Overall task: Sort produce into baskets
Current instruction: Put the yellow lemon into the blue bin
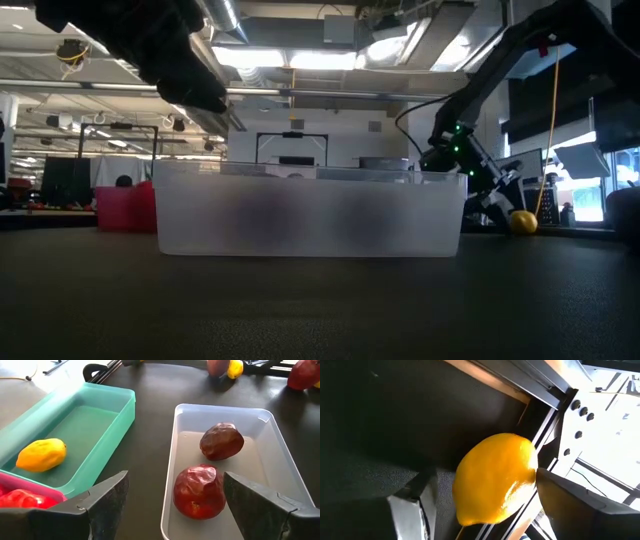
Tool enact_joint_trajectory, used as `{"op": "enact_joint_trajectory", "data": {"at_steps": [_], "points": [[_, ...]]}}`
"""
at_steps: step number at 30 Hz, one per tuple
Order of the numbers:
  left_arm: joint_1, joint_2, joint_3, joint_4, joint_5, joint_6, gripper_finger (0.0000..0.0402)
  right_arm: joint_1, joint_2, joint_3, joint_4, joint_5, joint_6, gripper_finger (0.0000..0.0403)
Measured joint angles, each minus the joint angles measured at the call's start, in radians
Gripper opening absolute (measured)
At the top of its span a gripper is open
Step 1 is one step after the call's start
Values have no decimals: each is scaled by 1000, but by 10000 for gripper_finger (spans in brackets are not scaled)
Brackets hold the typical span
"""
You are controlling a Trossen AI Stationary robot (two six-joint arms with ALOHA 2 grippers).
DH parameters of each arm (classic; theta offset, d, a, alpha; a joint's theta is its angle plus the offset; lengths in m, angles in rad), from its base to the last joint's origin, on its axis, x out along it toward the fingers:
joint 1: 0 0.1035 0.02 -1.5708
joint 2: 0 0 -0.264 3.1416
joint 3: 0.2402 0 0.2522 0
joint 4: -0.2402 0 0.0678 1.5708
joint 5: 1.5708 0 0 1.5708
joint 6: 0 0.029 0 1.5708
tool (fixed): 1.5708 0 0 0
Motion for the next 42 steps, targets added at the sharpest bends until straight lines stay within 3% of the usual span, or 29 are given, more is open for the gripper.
{"op": "enact_joint_trajectory", "data": {"at_steps": [10, 16, 23, 33, 42], "points": [[0, 0, 0, 17, 0, -12, 318, -21, 2, 0, -1, 11, -9, 151], [0, 0, 0, 17, 0, -15, 318, -21, 2, 0, -11, 7, -33, 114], [0, 0, 0, 18, 0, -15, 317, -6, -24, 8, -23, -8, -57, 104], [0, 0, 0, 17, 0, -5, 317, 100, -195, 37, 11, -78, -75, 103], [0, 0, 0, 17, 0, -7, 317, 207, -348, 37, 110, -234, -72, 103]]}}
